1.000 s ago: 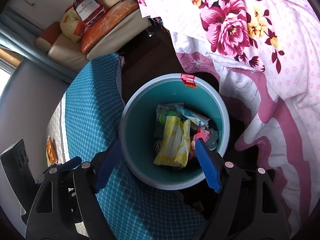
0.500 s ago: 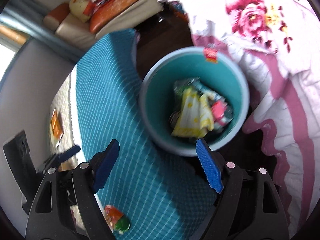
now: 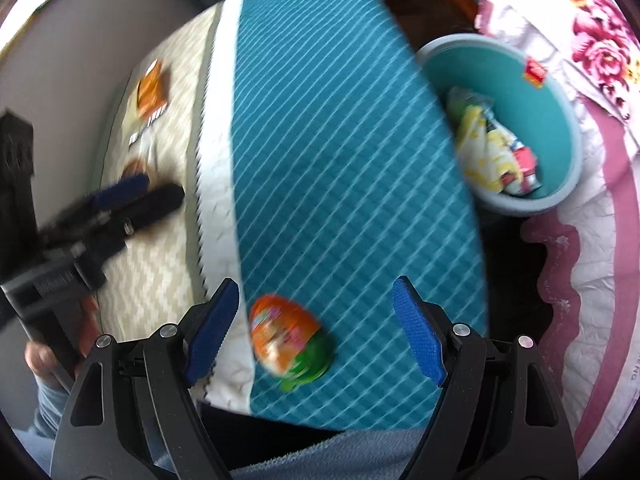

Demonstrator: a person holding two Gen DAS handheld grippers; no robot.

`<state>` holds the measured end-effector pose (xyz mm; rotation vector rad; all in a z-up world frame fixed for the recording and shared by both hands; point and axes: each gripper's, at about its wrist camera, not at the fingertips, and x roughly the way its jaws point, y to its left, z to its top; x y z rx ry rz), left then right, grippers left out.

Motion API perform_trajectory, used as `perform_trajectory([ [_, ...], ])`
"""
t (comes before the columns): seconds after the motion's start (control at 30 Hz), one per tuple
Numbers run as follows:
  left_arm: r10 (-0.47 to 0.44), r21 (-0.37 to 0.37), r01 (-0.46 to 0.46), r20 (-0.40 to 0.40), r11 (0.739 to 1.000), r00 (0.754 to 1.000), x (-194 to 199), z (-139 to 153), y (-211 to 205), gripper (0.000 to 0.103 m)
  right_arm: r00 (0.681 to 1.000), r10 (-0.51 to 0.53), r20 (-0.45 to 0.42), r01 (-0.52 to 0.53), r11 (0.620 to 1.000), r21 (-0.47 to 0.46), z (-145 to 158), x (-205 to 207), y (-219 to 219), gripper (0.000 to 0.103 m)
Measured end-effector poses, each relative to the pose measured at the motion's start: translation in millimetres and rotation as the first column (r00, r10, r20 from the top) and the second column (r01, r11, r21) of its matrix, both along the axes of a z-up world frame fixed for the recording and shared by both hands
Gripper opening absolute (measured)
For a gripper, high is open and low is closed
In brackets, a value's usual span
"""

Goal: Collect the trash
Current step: 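Grasp the orange egg-shaped candy with the right tool while the left grasps the brown bowl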

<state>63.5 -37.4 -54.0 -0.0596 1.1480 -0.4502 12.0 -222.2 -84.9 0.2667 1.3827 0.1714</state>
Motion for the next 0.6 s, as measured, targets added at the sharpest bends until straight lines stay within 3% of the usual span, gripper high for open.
perform_trajectory([
  [0.33, 0.122, -0.011, -0.122, 0.034, 0.992, 0.992, -26.7, 4.1, 70.1, 0.095, 0.998, 0.047, -0.051, -0.051, 0.996, -0.069, -28.2, -22.4, 44.5, 0.074],
  [0.43, 0.185, -0.02, -0.184, 0.027, 0.983, 0.982, -28.7, -0.2, 97.0, 0.095, 0.997, 0.078, -0.027, -0.081, 0.989, -0.12, -28.9, -25.4, 52.7, 0.061],
  [0.47, 0.211, -0.023, -0.21, 0.024, 0.977, 0.977, -28.5, -2.2, 106.1, 0.095, 0.996, 0.091, -0.02, -0.093, 0.987, -0.134, -28.8, -26.3, 56.3, 0.05],
  [0.6, 0.294, -0.024, -0.293, -0.001, 0.956, 0.956, -23.0, -13.9, 135.0, 0.095, 0.99, 0.133, 0.037, -0.125, 0.98, -0.155, -19.4, -28.4, 68.3, 0.05],
])
